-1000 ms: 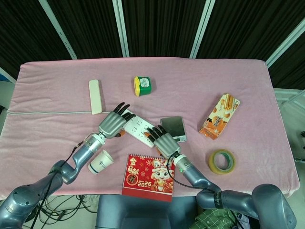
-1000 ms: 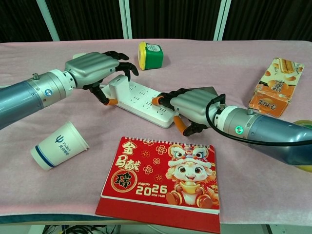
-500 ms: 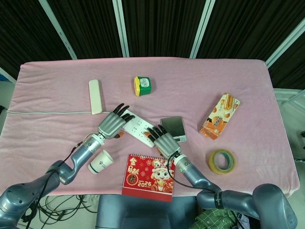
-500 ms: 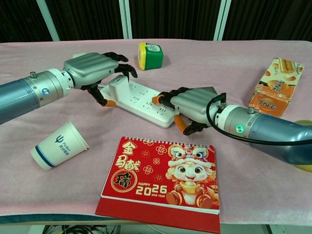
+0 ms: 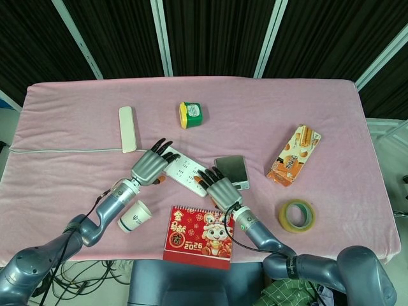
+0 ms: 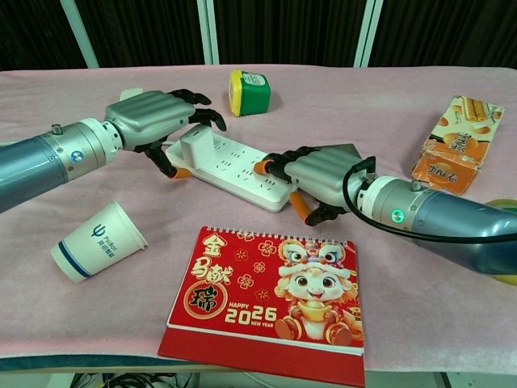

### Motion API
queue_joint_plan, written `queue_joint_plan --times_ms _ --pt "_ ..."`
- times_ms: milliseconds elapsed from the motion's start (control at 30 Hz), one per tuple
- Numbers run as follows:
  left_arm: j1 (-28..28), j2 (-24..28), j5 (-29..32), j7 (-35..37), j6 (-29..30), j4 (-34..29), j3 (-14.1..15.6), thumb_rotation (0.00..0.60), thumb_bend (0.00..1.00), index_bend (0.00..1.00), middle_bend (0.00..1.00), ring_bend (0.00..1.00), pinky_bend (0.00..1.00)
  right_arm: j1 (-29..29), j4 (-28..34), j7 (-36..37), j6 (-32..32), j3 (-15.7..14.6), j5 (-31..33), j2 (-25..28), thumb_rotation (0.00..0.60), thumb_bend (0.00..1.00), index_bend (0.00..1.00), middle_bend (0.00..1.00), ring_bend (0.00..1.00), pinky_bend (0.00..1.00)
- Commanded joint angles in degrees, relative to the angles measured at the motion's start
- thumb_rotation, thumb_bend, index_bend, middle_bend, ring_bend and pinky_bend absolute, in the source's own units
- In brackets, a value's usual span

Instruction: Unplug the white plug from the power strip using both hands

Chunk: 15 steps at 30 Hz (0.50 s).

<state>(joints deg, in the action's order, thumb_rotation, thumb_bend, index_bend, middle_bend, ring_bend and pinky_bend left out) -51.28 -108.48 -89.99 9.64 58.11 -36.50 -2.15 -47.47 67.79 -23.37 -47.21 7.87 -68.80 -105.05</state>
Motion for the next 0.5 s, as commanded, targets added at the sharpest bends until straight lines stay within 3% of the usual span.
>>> queue_joint_plan --times_ms 33,500 --pt "-0.14 -0.72 -0.03 0.54 -0.07 0.96 0.03 0.600 0.24 0.23 0.33 0.00 0.00 0.01 -0.13 0.04 0.04 -0.03 0.01 -0.02 0.600 0.79 0.00 0.03 0.06 0.02" --pt "-0.90 -3.50 -0.18 2.21 0.89 5.11 -0.33 0.600 0.28 0.29 0.38 0.00 0.02 0.16 -0.49 0.55 0.10 -0.10 0.04 0.29 0.600 0.78 0.00 0.03 0.06 0.02"
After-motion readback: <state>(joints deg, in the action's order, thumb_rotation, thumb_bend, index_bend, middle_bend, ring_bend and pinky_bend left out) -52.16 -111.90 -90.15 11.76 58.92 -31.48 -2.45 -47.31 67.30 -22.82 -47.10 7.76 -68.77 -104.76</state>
